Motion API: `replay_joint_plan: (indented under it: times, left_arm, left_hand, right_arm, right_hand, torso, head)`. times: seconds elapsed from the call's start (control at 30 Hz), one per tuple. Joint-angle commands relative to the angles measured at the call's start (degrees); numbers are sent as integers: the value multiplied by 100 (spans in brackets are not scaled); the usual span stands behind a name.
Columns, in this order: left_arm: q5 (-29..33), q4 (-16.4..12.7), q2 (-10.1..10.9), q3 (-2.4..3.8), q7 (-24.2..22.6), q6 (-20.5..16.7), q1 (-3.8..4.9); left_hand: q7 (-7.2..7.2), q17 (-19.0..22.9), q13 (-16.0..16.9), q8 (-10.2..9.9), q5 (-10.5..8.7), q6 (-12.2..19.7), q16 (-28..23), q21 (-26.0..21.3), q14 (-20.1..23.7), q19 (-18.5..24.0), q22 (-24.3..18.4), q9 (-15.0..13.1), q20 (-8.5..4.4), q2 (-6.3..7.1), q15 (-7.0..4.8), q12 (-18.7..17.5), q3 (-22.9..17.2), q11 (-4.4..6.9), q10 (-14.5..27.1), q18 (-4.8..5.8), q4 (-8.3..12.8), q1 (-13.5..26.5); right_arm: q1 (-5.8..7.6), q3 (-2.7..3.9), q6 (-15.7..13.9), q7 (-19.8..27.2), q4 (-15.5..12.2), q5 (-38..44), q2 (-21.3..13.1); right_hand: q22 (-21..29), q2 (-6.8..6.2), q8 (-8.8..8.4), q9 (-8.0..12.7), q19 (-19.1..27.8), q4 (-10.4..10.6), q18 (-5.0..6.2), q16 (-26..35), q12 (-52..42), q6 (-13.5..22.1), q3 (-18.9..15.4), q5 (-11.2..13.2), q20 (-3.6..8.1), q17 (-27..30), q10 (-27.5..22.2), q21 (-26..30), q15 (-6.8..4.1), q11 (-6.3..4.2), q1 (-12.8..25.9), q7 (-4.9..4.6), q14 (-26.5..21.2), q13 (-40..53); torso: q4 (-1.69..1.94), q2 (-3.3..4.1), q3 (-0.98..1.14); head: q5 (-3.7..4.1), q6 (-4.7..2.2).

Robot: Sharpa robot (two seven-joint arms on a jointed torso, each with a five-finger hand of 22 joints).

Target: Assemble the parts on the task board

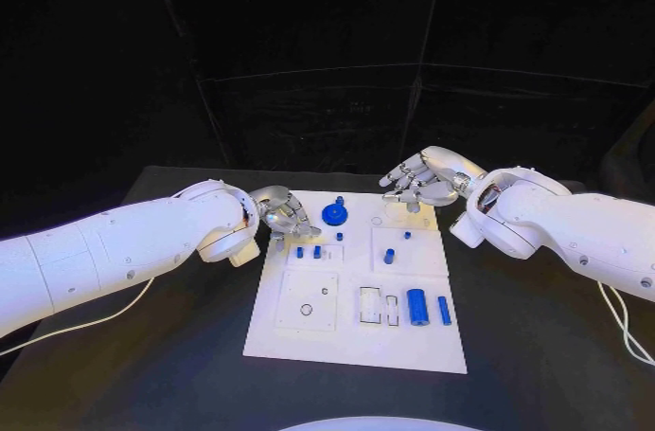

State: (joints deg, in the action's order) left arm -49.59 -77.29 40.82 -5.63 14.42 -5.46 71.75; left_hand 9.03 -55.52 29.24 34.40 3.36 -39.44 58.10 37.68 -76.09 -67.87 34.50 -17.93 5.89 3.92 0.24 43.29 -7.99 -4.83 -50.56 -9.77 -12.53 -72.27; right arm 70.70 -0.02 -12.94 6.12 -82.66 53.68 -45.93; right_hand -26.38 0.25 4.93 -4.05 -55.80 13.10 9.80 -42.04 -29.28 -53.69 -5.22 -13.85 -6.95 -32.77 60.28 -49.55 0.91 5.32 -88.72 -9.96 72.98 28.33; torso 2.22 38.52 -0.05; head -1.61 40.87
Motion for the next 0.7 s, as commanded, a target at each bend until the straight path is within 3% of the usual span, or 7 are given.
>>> replay_joint_plan:
  times: [0.03, 0.1, 0.2, 0.4, 0.5, 0.6, 0.7]
  left_arm:
    - [120, 94, -105, 4, -1149, -460, 14]
    - [-251, 191, -206, 2, -1387, -519, 14]
    - [-852, 346, -391, -1, -1663, -573, 13]
    - [-1693, 547, -675, -6, -1866, -573, 10]
    - [-2210, 683, -854, -26, -1881, -476, 9]
    - [-2529, 804, -985, -55, -1850, -370, 9]
    - [-2755, 954, -1115, -114, -1801, -246, 10]
  left_hand:
    - [40, 255, -164, -66, 26, -62, -256, -117, 149, 43, -79, 94, 46, -105, 25, -152, -173, -19, 133, -66, 246, -449]
    - [53, 471, -330, -147, 28, -110, -468, -194, 289, 75, -131, 194, 58, -120, 46, -309, -322, -40, 204, -68, 423, -743]
    - [113, 820, -749, -438, -9, -282, -779, -310, 506, 114, -213, 466, 84, -7, 97, -709, -495, -103, 246, -76, 590, -961]
    - [89, 805, -1262, -804, 2, -532, -601, -285, 360, -20, -225, 788, 85, 187, 96, -1150, -639, -121, 189, -78, 805, -1086]
    - [105, 80, -1542, -1026, 11, -632, 256, -92, -177, -320, -140, 967, 74, 286, 86, -1371, -691, -137, 138, -74, 907, -1052]
    - [97, -392, -1735, -1178, 8, -692, 802, 86, -458, -511, -33, 1083, 67, 332, 85, -1526, -709, -144, 130, -68, 961, -995]
    - [82, -733, -1873, -1278, 10, -774, 1177, 570, -622, -729, 439, 1161, 64, 346, 75, -1622, -724, -138, 101, 10, 1009, -959]
  right_arm:
    - [11, 3, 27, 27, -2, 6, 7]
    - [11, 3, 27, 28, 0, 6, 12]
    - [11, 3, 28, 28, 5, 6, 23]
    - [11, 3, 30, 28, 5, 6, 34]
    - [11, 3, 29, 27, 4, 6, 40]
    - [11, 3, 30, 27, 2, 6, 47]
    - [11, 3, 29, 26, 4, 6, 54]
  right_hand:
    - [5, -21, 15, -9, 0, 24, 65, 36, -26, 40, 3, -26, -27, -8, -42, 23, 10, -6, 42, -18, -32, -8]
    - [6, -21, 15, -9, 0, 26, 65, 36, -27, 41, 2, -26, -27, -8, -43, 24, 10, -6, 43, -18, -33, -8]
    - [7, -20, 17, -9, 0, 29, 65, 37, -29, 42, 1, -26, -28, -10, -44, 26, 11, -6, 47, -19, -33, -9]
    - [7, -19, 17, -9, 0, 29, 66, 37, -31, 43, 2, -26, -29, -11, -45, 27, 11, -7, 45, -18, -34, -10]
    - [7, -19, 17, -9, 0, 29, 66, 37, -31, 43, 2, -26, -29, -11, -45, 27, 11, -7, 45, -18, -34, -10]
    - [7, -19, 17, -9, 0, 29, 66, 37, -31, 43, 2, -26, -29, -11, -45, 27, 11, -7, 45, -18, -34, -10]
    - [7, -19, 17, -9, 0, 29, 66, 37, -31, 43, 2, -26, -29, -11, -45, 27, 11, -7, 45, -18, -34, -10]
  torso:
    - [-2, 5, 3]
    - [-6, 7, 4]
    - [-17, 11, -1]
    - [-22, 14, 3]
    - [-7, 11, 0]
    - [-9, 10, 1]
    - [-2, 8, 2]
  head:
    - [-4, -13]
    - [3, -24]
    - [24, -33]
    - [40, -41]
    - [63, -43]
    - [64, -41]
    - [70, -39]
